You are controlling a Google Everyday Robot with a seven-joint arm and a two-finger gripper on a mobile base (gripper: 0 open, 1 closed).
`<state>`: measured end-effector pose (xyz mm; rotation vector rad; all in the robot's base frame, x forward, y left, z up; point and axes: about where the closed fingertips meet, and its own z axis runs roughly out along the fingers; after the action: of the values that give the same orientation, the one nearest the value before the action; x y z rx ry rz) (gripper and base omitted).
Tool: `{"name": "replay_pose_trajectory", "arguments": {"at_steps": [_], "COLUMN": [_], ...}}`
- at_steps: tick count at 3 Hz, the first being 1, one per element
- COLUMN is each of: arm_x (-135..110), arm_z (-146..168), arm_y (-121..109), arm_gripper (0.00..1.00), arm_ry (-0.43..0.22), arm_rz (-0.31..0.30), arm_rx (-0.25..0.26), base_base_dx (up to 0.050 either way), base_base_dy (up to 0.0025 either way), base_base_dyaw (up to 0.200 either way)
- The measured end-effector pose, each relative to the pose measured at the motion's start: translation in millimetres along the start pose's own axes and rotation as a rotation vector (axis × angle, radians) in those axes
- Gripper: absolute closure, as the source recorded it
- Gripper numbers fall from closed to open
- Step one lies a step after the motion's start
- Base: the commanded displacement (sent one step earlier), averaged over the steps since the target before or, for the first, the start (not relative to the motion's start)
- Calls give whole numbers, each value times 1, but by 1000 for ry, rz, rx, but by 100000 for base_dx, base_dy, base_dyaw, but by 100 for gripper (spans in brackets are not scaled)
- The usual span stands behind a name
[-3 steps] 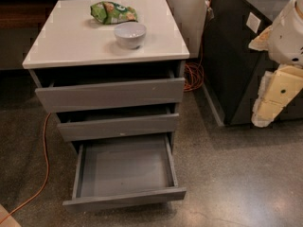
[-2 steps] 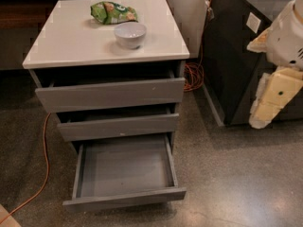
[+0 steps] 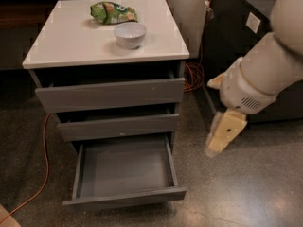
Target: Close bottom drawer
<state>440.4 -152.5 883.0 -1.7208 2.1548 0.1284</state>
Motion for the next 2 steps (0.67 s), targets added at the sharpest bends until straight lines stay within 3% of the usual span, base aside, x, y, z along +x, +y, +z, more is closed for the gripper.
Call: {"name": "replay_pose_trajectory", "arguments": {"at_steps": [2], "arm_x": [-15], "arm_z": [96], "arm_y": [34], "arm_gripper": [0], "arm_ry": [-29], "arm_rz": [-33], "arm_rx": [-49], "base_base_dx": [0], "base_base_dy": [0], "base_base_dyaw": [0]}}
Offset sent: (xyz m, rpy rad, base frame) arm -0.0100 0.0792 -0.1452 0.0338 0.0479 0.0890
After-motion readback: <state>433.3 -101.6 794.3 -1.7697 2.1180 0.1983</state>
